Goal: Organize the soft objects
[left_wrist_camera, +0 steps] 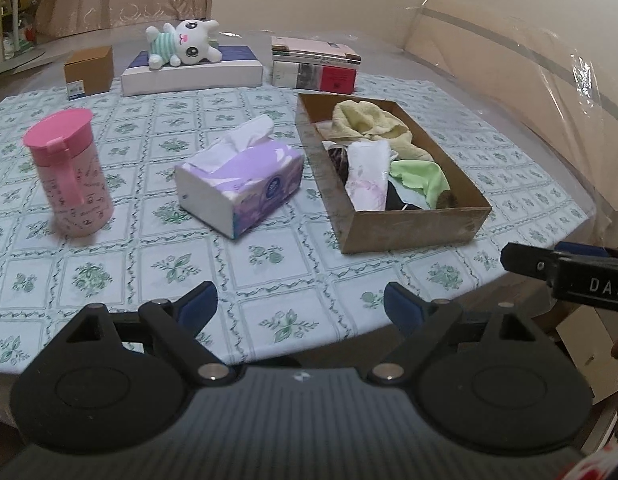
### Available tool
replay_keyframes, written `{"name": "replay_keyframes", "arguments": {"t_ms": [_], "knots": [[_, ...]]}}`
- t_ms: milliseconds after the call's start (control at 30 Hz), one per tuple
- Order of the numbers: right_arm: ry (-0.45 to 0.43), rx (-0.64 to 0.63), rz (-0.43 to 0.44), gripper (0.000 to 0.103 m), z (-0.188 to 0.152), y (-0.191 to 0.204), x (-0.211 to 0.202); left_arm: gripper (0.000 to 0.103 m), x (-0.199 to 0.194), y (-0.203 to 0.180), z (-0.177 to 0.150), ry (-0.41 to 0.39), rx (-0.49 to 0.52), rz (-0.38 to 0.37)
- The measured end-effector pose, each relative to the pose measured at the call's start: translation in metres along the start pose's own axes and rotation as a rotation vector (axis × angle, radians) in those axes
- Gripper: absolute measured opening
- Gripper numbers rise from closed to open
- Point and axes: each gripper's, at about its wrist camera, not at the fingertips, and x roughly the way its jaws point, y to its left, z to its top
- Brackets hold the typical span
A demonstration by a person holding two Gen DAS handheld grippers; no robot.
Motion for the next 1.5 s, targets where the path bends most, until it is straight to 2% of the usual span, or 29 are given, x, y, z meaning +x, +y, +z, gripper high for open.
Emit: {"name": "replay_keyframes", "arguments": {"t_ms": [400, 1500], "knots": [[0.003, -0.074, 0.006, 0.083, 0.001, 0.012, 0.006, 0.089, -0.006, 0.007, -0.001, -0.025, -0.012, 0.021], [0.013, -0.085, 0.024, 0.083, 0.001, 0.018, 0.013, 0.09, -0.004, 0.005, 0.002, -0.035, -0.009, 0.015]]}}
